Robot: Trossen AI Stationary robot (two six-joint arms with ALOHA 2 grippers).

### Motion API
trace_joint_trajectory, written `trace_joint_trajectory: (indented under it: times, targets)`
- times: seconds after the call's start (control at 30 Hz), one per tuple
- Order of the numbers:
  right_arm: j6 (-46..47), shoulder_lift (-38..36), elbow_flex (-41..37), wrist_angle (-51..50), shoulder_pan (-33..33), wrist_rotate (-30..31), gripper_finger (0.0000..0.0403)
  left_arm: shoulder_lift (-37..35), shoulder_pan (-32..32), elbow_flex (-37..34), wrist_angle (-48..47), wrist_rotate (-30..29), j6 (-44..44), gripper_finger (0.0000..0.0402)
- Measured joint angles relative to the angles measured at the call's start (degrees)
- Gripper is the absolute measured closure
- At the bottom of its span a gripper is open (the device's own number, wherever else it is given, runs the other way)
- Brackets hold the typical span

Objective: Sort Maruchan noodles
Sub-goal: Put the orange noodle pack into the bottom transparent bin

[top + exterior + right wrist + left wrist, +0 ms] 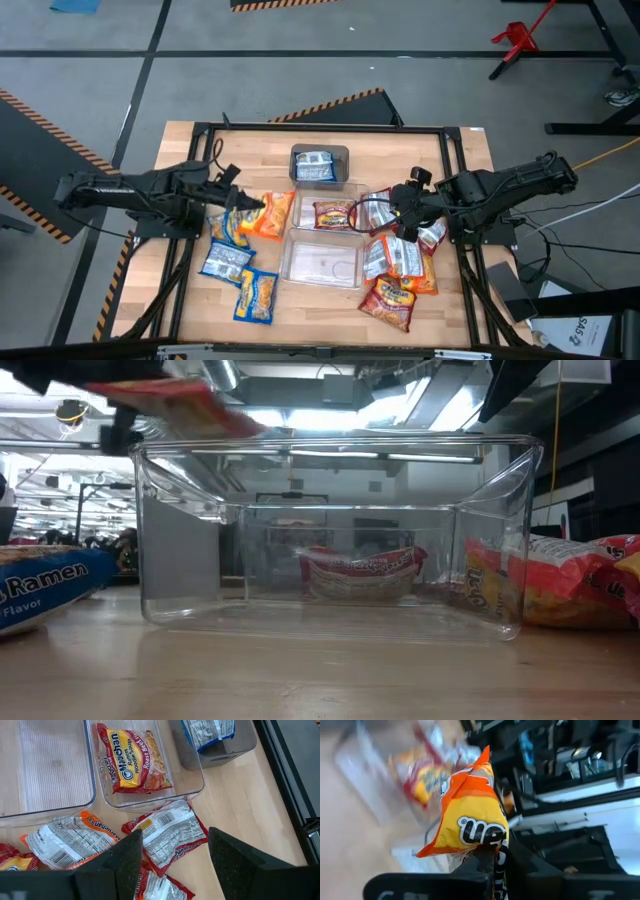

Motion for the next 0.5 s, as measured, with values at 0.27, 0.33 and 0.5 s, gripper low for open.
trace_joint_trajectory:
  times: [0.27, 0.33, 0.5]
  targets:
    - [0.1, 0.0, 0.0, 0.0, 0.0, 0.0, 0.0191, 13.9, -0.2, 12.7, -0.1, 0.8, 15.6, 0.0391]
    - [0.1, 0.0, 0.0, 0.0, 0.0, 0.0, 0.0191, 18.8, -0.7, 16.4, -0.1, 3.3, 19.3, 0.0392]
    - [0.6, 0.0, 0.0, 0.0, 0.0, 0.0, 0.0191, 31.0, -1.6, 24.6, -0.3, 8.7, 27.4, 0.0392]
